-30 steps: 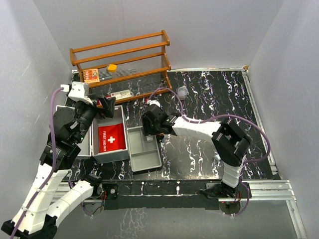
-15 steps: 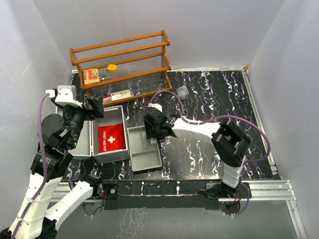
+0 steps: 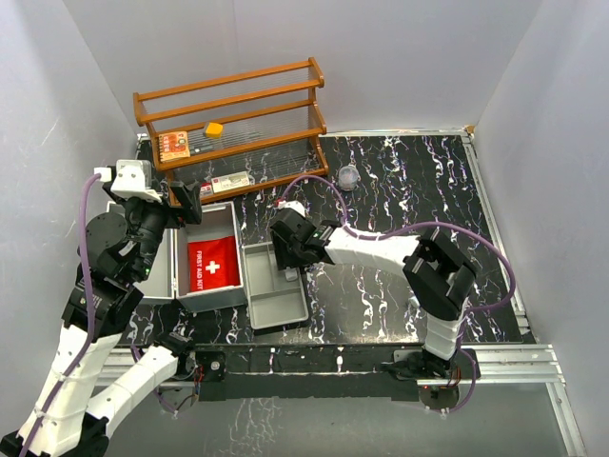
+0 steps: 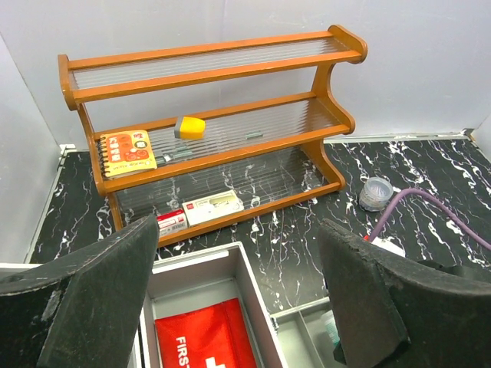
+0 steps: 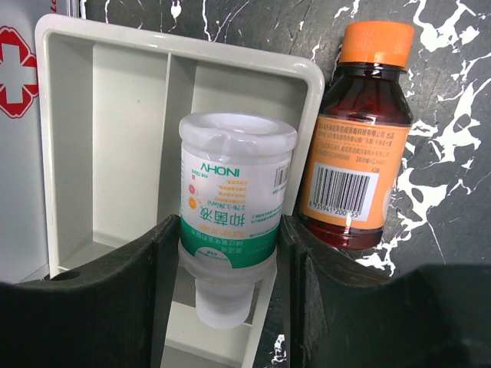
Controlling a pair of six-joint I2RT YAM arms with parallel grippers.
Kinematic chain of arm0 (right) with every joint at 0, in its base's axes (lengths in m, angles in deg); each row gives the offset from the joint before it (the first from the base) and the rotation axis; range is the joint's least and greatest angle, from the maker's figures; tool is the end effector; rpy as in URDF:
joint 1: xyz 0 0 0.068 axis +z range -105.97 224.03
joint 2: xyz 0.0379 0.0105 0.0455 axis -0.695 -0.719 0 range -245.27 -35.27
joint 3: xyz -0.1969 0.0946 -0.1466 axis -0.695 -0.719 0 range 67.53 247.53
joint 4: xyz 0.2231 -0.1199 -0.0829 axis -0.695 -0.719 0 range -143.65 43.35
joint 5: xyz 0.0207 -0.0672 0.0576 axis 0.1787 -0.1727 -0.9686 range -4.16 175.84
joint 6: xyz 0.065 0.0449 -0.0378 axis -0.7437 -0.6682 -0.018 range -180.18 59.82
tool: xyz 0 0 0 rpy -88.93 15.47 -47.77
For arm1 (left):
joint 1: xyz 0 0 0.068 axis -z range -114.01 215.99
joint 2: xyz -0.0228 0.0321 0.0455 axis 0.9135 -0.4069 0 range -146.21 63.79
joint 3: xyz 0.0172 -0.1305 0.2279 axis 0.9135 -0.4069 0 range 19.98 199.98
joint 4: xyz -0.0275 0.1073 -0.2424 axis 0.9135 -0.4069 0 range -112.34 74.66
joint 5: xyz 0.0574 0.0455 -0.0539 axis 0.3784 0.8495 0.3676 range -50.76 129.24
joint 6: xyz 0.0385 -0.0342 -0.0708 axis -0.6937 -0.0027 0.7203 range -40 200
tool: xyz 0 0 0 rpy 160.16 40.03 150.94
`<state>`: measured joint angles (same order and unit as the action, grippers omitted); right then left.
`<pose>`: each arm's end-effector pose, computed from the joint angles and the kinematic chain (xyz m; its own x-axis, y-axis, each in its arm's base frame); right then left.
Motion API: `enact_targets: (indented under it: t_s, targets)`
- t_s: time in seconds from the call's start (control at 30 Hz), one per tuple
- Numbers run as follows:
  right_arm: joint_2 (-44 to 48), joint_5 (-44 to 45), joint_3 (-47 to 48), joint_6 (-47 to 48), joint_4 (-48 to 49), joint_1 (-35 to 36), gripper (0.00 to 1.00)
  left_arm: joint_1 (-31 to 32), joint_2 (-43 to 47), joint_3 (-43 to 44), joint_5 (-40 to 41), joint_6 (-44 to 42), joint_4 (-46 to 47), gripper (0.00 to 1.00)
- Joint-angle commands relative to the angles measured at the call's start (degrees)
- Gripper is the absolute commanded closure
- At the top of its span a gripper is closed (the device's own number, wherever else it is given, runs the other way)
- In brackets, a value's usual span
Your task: Organize the medicine kit
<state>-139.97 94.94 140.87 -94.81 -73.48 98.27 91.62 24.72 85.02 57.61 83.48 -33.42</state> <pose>0.2489 0.3246 0.1520 -0.8363 -0.2010 -0.5101 -0.3369 0.9224 0.1890 0.1619 -0.0506 0.4575 0.1157 -0.1195 -0.9861 0.1362 0.9853 -0.1034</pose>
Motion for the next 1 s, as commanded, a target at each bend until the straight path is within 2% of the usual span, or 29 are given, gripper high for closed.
enact_targets:
  t_s: [0.0,0.13,0.3,0.53,0.97]
  targets:
    - [2.81,0.35,2.6,-1.81,-0.41,0.65,0.64,0.11,0.27,-0.18,-0.55,0.05,0.94,0.17]
    - [2.66,5.16,2.51,-3.97,-1.56,2.44,0.64,0.12,0.05,-0.25,-0.57,-0.05,0.94,0.17]
    - [0.36,5.79,3.86,-4.3,-3.25,3.28,0.64,0.12,-0.08,-0.47,-0.7,-0.44,1.04,0.16]
    - [-1.78,11.93,5.89,-5.84,-7.01,6.2,0.63,0.13,-0.08,-1.24,-0.65,-0.77,1.33,0.16]
    - [-3.09,12.76,6.86,-6.23,-6.66,6.21,0.48,0.12,-0.83,-1.23,-1.03,-1.08,1.39,0.16]
